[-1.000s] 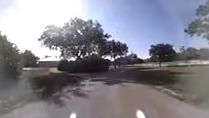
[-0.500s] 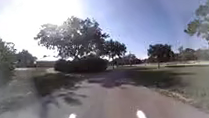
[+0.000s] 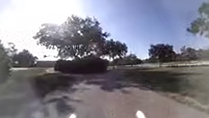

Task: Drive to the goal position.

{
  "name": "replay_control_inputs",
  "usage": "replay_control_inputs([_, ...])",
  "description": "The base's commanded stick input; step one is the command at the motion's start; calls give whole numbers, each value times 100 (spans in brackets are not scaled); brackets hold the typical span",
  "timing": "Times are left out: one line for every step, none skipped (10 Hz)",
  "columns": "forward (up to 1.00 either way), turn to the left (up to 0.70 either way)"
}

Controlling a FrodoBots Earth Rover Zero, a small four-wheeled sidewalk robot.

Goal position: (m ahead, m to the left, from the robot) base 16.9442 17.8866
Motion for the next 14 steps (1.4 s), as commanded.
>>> replay_control_inputs([70,0])
replay_control_inputs([70,0])
replay_control_inputs([70,0])
replay_control_inputs([70,0])
replay_control_inputs([70,0])
replay_control_inputs([70,0])
replay_control_inputs([70,0])
replay_control_inputs([70,0])
replay_control_inputs([70,0])
replay_control_inputs([70,0])
replay_control_inputs([70,0])
replay_control_inputs([70,0])
replay_control_inputs([70,0])
replay_control_inputs([70,0])
